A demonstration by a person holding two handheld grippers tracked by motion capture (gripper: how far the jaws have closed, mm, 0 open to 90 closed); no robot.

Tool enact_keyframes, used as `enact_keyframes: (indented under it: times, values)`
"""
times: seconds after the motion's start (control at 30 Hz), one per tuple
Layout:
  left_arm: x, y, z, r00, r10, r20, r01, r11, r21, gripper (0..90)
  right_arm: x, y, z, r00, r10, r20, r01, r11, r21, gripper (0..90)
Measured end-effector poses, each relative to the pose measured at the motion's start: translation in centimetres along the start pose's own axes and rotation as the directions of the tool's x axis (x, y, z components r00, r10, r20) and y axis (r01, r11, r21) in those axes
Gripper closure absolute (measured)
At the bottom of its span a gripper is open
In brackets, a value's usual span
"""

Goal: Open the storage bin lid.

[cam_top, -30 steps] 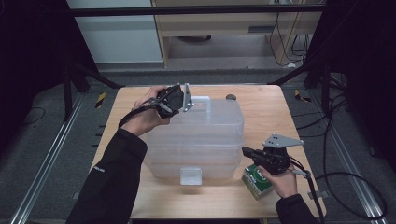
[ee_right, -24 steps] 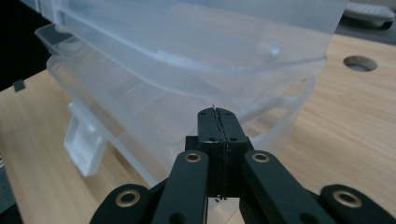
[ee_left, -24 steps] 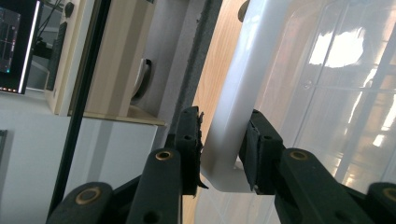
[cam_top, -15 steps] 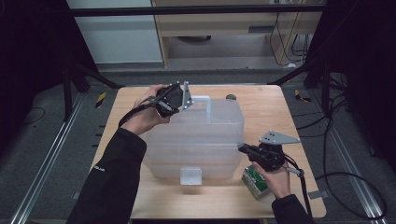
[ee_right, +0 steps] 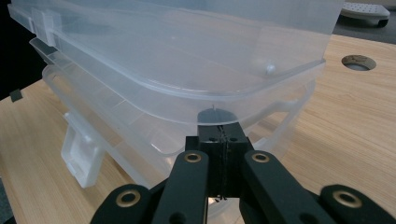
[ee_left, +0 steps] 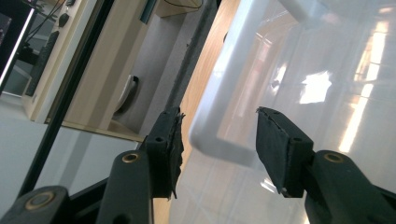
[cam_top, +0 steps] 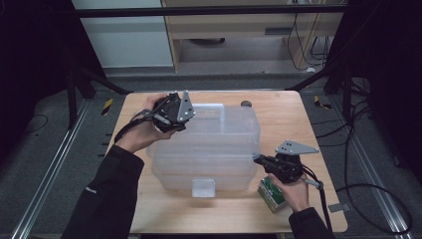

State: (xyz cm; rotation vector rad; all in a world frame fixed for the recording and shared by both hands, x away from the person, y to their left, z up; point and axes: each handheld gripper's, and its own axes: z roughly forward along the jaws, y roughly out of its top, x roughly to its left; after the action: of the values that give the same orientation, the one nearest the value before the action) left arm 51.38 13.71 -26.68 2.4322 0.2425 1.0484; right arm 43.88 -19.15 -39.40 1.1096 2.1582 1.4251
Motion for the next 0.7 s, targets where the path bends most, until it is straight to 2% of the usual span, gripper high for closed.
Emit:
enact_keyframes:
  times: [0.1,0.13,0.17,0.23,0.33,0.43,0.47,0.5,0.6,0.7]
  values:
    - [0.1,-0.6,-0.9,0.9998,-0.019,-0.008,0.019,0.9997,-0.015,49.1,0.0,0.0,0.0,1.0,-0.003,0.0,0.003,1.0,0.002,90.0]
    - [0.2,-1.1,-1.4,0.9988,-0.047,-0.014,0.047,0.9981,-0.04,48.9,0.0,0.0,0.0,1.0,-0.002,0.002,0.002,1.0,0.001,90.0]
    - [0.2,-1.1,-1.4,0.9988,-0.047,-0.014,0.047,0.9981,-0.04,49.0,0.0,0.0,0.0,1.0,-0.002,0.002,0.002,1.0,0.001,90.0]
    - [0.4,-1.6,-2.1,0.9966,-0.08,-0.018,0.079,0.995,-0.06,49.0,0.0,0.0,0.0,1.0,-0.004,0.0,0.004,1.0,0.005,90.0]
    - [0.6,-2.6,-2.9,0.9899,-0.14,-0.025,0.137,0.9869,-0.085,49.3,0.0,0.0,0.0,1.0,-0.005,0.001,0.005,1.0,0.004,90.0]
    - [0.5,-3.7,-3.6,0.9836,-0.176,-0.04,0.172,0.9805,-0.095,50.6,0.0,0.0,0.0,1.0,-0.005,0.002,0.005,1.0,0.005,90.0]
    - [0.5,-4.4,-4.0,0.9765,-0.211,-0.042,0.205,0.9721,-0.113,52.5,0.0,0.0,0.0,1.0,-0.007,0.003,0.007,1.0,0.006,90.0]
    - [0.5,-4.4,-4.0,0.9765,-0.211,-0.042,0.205,0.9721,-0.113,53.1,0.0,0.0,0.0,1.0,-0.007,0.002,0.007,1.0,0.009,90.0]
    - [0.5,-5.5,-4.6,0.9651,-0.255,-0.062,0.245,0.9609,-0.129,54.9,0.0,0.0,0.0,0.9999,-0.01,0.003,0.01,1.0,0.012,90.0]
    - [0.4,-6.6,-5.3,0.9443,-0.321,-0.072,0.306,0.9375,-0.165,59.7,0.1,0.0,0.0,1.0,-0.009,0.004,0.009,1.0,0.012,90.0]
